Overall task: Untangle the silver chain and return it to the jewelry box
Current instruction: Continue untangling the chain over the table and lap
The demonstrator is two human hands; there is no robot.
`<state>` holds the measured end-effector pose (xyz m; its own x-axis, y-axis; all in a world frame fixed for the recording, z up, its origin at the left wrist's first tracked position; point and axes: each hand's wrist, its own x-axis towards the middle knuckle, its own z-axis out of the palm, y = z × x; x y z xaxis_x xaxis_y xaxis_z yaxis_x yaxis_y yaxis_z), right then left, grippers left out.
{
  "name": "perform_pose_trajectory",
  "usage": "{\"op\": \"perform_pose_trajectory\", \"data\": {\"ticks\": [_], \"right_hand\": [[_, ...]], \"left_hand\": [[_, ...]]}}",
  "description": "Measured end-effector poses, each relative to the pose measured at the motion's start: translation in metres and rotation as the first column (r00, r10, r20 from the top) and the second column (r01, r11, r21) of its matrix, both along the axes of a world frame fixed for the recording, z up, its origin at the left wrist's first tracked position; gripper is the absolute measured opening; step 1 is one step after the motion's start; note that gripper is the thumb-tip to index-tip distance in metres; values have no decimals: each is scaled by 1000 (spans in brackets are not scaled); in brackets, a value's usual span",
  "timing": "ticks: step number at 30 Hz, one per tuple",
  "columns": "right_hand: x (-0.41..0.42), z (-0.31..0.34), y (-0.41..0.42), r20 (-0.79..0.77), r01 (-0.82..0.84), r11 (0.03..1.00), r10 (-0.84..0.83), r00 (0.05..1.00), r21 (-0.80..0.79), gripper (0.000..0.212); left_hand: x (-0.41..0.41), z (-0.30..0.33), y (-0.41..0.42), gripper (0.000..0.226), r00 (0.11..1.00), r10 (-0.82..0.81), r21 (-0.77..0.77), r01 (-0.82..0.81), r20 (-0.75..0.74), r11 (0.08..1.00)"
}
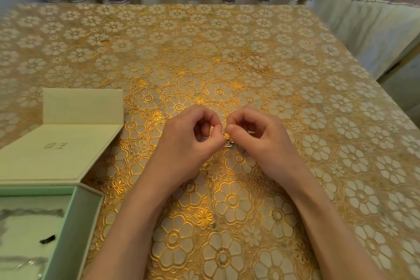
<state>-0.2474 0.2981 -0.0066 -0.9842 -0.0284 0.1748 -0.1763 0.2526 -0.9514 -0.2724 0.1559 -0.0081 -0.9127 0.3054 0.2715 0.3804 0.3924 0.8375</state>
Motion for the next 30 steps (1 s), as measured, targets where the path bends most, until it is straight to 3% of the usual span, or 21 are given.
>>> {"op": "perform_pose_trajectory", "data": {"ticks": [6,10,13,20,30], "right_hand": [[0,1,0,-10,-23,999,23,1000,-24,11],[1,2,0,-23,-31,999,31,999,28,13],[2,2,0,-22,-37,998,38,999,47,13],[1,2,2,4,2,999,-2,1000,-49,9],[0,0,0,-31,2,1000,-2,1000,6,7]], "left_hand": [[1,3,-1,2,999,-26,26,25,36,999],[4,10,-1,5,984,-69,237,28,164,971],[5,13,-3,6,971,-101,300,32,217,953],[3,11,-5,8,978,-100,253,52,181,966],[1,10,-7,6,987,-86,158,64,134,985]]}}
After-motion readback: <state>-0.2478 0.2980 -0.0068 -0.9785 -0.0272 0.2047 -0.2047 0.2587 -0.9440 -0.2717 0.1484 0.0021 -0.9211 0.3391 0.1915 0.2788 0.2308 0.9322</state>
